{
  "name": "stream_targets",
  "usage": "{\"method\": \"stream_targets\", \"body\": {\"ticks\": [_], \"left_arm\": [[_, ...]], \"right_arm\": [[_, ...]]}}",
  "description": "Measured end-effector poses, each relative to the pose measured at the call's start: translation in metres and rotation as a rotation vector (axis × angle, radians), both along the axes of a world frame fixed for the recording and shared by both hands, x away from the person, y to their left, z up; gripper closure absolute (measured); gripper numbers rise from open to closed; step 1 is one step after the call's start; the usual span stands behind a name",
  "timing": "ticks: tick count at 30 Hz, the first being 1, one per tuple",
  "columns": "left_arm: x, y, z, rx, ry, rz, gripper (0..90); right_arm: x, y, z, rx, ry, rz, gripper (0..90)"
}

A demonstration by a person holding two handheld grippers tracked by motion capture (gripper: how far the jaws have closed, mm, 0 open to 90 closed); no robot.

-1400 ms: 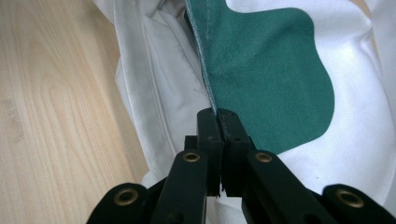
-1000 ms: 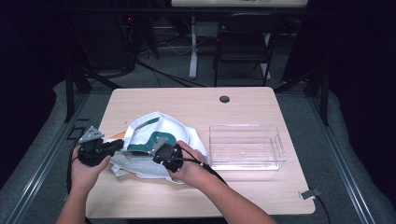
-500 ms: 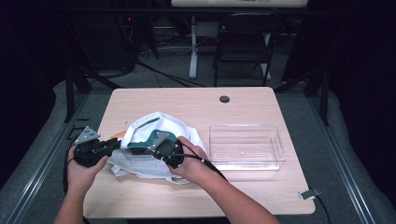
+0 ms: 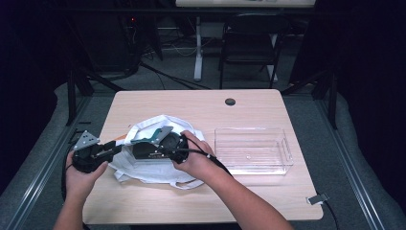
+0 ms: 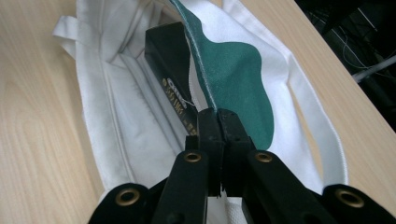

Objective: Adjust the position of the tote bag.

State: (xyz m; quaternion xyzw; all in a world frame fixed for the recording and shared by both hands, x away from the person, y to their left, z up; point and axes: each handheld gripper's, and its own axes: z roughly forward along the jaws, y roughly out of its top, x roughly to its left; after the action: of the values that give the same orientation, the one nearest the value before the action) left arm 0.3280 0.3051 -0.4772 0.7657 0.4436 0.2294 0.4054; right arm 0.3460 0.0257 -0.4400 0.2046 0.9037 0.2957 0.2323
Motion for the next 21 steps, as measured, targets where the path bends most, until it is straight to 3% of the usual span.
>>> {"method": "stream_targets", "body": {"ticks": [10,21], "left_arm": [[0.000,0.004,0.000,-0.012,-0.004,0.013,64.4],[-0.001,0.006,-0.001,-0.025,0.001,0.008,64.3]], "right_arm": [[0.015,0.000,0.009,-0.003,-0.013,-0.024,89.4],[0.033,0.000,0.017,-0.043,-0.032,-0.047,89.4]]}}
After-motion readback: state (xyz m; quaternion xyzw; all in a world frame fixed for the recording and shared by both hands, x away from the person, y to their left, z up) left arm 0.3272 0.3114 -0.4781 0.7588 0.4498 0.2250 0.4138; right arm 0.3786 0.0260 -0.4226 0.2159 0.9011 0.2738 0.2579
